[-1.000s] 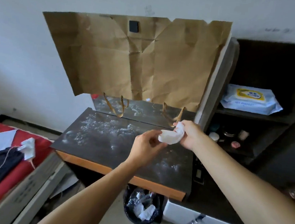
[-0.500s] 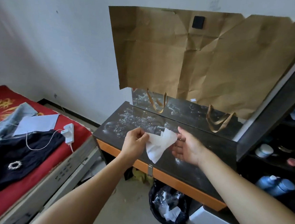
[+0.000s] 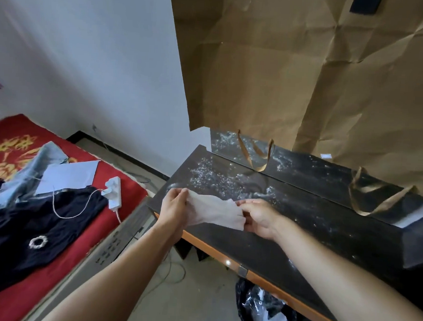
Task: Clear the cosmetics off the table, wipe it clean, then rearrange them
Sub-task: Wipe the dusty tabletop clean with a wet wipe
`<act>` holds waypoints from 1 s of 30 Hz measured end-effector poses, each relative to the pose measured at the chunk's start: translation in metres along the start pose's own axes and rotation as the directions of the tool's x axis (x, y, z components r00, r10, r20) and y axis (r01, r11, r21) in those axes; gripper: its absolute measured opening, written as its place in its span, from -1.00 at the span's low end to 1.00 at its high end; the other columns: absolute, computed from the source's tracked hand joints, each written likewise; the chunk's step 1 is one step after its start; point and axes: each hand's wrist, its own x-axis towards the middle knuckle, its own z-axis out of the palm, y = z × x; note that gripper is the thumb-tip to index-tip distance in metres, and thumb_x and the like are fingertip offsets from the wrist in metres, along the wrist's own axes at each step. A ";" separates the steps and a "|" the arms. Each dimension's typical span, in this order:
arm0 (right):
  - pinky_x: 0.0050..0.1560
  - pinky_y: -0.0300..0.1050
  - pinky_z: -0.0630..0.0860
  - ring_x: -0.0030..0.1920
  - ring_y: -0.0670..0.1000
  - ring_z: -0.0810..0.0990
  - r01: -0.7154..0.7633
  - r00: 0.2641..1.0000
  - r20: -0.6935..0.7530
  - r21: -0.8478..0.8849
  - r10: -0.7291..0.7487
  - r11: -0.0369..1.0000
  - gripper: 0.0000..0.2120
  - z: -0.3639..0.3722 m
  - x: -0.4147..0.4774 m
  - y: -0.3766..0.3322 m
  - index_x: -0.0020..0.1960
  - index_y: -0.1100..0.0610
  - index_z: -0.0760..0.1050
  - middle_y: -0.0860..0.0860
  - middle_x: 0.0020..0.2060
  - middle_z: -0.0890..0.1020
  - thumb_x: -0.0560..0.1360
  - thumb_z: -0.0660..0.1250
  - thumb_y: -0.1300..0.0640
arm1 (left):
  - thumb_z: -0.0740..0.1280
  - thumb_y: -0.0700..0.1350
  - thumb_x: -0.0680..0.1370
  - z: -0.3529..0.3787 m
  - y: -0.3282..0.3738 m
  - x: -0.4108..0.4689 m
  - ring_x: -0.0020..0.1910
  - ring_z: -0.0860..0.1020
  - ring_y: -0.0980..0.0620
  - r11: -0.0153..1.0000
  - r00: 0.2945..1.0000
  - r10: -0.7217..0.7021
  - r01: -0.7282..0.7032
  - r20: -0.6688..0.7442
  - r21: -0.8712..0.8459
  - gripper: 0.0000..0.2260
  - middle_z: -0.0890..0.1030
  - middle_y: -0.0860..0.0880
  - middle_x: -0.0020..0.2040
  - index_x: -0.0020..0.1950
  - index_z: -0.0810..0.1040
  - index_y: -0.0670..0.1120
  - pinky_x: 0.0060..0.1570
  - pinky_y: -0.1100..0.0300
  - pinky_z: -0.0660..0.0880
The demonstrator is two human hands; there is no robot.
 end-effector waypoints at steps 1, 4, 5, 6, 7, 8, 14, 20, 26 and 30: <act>-0.41 -0.20 0.49 -0.40 0.00 0.55 0.006 1.000 0.000 0.012 -0.006 1.000 -0.80 0.006 0.006 -0.006 -0.16 0.15 0.54 0.07 -0.35 0.60 0.54 0.19 0.33 | 0.25 -0.11 0.58 -0.004 -0.001 0.008 -0.12 0.56 -0.09 0.998 0.998 -0.057 0.057 0.028 -0.019 -0.87 0.59 -0.15 -0.16 -0.13 0.52 -0.08 -0.07 0.06 0.53; -0.40 -0.19 0.51 -0.35 0.03 0.58 -0.056 0.992 0.117 0.117 0.042 0.992 -0.87 0.020 0.024 -0.023 -0.07 0.13 0.55 0.12 -0.26 0.62 0.58 0.24 0.13 | 0.30 -0.24 0.54 -0.016 -0.004 0.032 -0.08 0.57 -0.16 0.989 0.984 -0.146 0.148 0.101 -0.011 -0.94 0.59 -0.20 -0.14 -0.14 0.51 -0.14 -0.05 0.01 0.53; -0.37 -0.16 0.53 -0.31 0.04 0.61 -0.085 0.982 0.178 0.141 0.059 0.986 -0.88 0.025 0.029 -0.027 0.00 0.13 0.54 0.14 -0.23 0.63 0.56 0.28 0.10 | 0.30 -0.31 0.52 -0.020 -0.005 0.040 -0.09 0.57 -0.16 0.987 0.981 -0.160 0.161 0.109 -0.002 -0.92 0.58 -0.18 -0.16 -0.14 0.51 -0.16 -0.07 0.02 0.53; -0.33 -0.13 0.56 -0.27 0.05 0.64 -0.099 0.973 0.222 0.149 0.064 0.984 -0.83 0.030 0.036 -0.029 0.09 0.15 0.51 0.16 -0.19 0.65 0.52 0.33 0.13 | 0.31 -0.35 0.49 -0.023 -0.005 0.049 -0.09 0.58 -0.16 0.984 0.978 -0.175 0.179 0.113 -0.022 -0.90 0.59 -0.18 -0.15 -0.11 0.52 -0.16 -0.05 0.00 0.55; -0.29 -0.11 0.58 -0.23 0.05 0.66 -0.101 0.969 0.240 0.140 0.065 0.985 -0.74 0.036 0.044 -0.028 0.17 0.17 0.47 0.17 -0.14 0.66 0.49 0.36 0.22 | 0.32 -0.35 0.48 -0.026 -0.004 0.058 -0.08 0.59 -0.16 0.980 0.975 -0.190 0.195 0.112 -0.038 -0.88 0.60 -0.19 -0.11 -0.05 0.53 -0.17 -0.03 -0.03 0.56; -0.26 -0.11 0.60 -0.20 0.06 0.67 -0.095 0.973 0.222 0.109 0.069 0.989 -0.64 0.044 0.052 -0.027 0.22 0.19 0.44 0.18 -0.11 0.66 0.45 0.37 0.32 | 0.33 -0.34 0.48 -0.029 -0.004 0.071 -0.07 0.59 -0.16 0.977 0.976 -0.195 0.202 0.098 -0.062 -0.85 0.60 -0.20 -0.06 0.02 0.52 -0.17 -0.01 -0.04 0.57; 0.15 0.05 0.47 0.08 0.14 0.57 -0.063 0.991 -0.114 0.080 0.072 0.995 -0.66 0.080 0.108 -0.031 0.12 0.11 0.55 0.18 0.06 0.63 0.40 0.39 0.39 | 0.37 -0.27 0.51 -0.056 0.015 0.137 -0.19 0.58 -0.08 0.961 0.915 -0.261 0.277 0.307 -0.008 -0.68 0.55 -0.19 0.10 0.20 0.38 -0.08 -0.34 0.13 0.55; -0.18 -0.22 0.48 -0.01 0.00 0.57 0.016 0.880 -0.463 -0.189 -0.104 0.982 -0.60 0.116 0.138 -0.051 0.12 0.07 0.55 0.10 0.01 0.61 0.37 0.38 0.42 | 0.37 -0.36 0.44 -0.080 0.040 0.190 -0.35 0.53 0.03 0.898 0.860 -0.162 -0.074 0.483 0.433 -0.83 0.59 -0.14 -0.17 -0.02 0.62 -0.16 -0.30 0.17 0.51; 0.07 -0.20 0.46 0.00 -0.11 0.53 0.139 0.917 -0.283 -0.432 -0.280 0.891 -0.54 0.133 0.138 -0.060 0.21 0.01 0.54 -0.06 0.11 0.59 0.35 0.49 0.25 | 0.42 -0.22 0.39 -0.071 0.056 0.222 -0.07 0.59 0.00 0.487 0.734 0.013 -0.597 0.678 0.637 -0.80 0.64 -0.05 -0.05 0.00 0.64 -0.12 -0.03 0.15 0.55; -0.36 -0.18 0.33 -0.36 -0.07 0.48 0.025 0.971 -0.153 -0.698 -0.183 0.715 -0.89 0.144 0.146 -0.055 -0.17 0.06 0.63 -0.04 -0.37 0.57 0.31 0.50 0.14 | 0.38 -0.11 0.47 -0.066 0.062 0.246 0.08 0.47 0.01 0.319 0.643 0.015 -0.729 0.766 0.606 -0.88 0.55 0.01 0.07 -0.05 0.66 -0.08 0.09 0.12 0.45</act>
